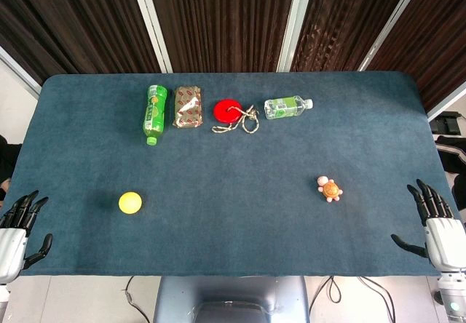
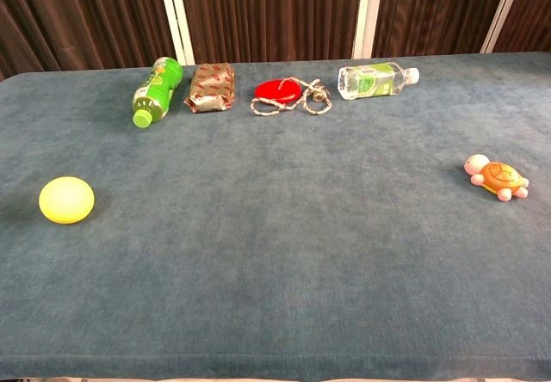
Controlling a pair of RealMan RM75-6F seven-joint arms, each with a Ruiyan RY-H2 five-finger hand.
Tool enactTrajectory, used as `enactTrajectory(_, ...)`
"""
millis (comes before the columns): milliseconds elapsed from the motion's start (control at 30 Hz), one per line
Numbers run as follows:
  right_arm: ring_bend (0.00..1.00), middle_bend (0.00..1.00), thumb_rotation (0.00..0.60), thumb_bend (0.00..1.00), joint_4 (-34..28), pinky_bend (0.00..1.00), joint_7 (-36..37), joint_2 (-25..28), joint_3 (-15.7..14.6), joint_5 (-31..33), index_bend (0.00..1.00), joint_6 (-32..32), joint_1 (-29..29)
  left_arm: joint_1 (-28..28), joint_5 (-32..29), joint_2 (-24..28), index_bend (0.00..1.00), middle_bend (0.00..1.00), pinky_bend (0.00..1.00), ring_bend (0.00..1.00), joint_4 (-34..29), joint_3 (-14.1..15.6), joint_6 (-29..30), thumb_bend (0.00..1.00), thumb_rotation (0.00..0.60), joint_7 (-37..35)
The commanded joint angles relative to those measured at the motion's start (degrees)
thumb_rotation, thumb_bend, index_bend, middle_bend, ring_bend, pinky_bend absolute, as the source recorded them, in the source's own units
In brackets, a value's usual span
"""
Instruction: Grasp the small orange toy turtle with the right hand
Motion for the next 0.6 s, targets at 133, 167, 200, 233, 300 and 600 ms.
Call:
enactTrajectory(133,0.02,0.05,0.600,0.12,-1.1,0.24,-0.7,0.3,0.1,0.7,0.06,-1.1,0.4,0.1,0.0,0.4,0.11,0.00,0.21,0.04,-0.6,0.4,-0.4,0.42,0.600,0.4)
enactTrajectory(167,0.02,0.05,0.600,0.12,-1.1,0.24,-0.7,0.3,0.1,0.5,0.06,-1.2,0.5,0.1,0.1,0.5,0.12,0.00,0.21,0.04,-0.7,0.4,-0.3,0.42,0.600,0.3)
enactTrajectory(200,0.02,0.05,0.600,0.12,-1.2,0.24,-0.7,0.2,0.1,0.4,0.06,-1.3,0.7,0.1,0.3,0.5,0.13,0.00,0.21,0.04,-0.7,0.4,-0.2,0.42,0.600,0.3)
enactTrajectory(233,0.02,0.05,0.600,0.12,-1.3,0.24,-0.8,0.2,0.1,0.1,0.06,-1.5,0.9,0.1,0.4,0.5,0.13,0.00,0.21,0.04,-0.7,0.4,-0.1,0.42,0.600,0.2)
enactTrajectory(300,0.02,0.05,0.600,0.12,-1.8,0.24,-1.2,0.4,0.0,-0.2,0.06,-2.4,1.5,0.0,0.5,0.5,0.13,0.00,0.21,0.04,-0.6,0.4,-0.1,0.42,0.600,-0.1)
enactTrajectory(600,0.40,0.19,0.600,0.12,-1.7,0.75,-9.7,-1.8,2.8,-0.1,0.20,-6.5,6.7,-0.1,0.5,1.0,0.15,0.00,0.21,0.04,-0.7,0.5,-0.4,0.42,0.600,-1.1)
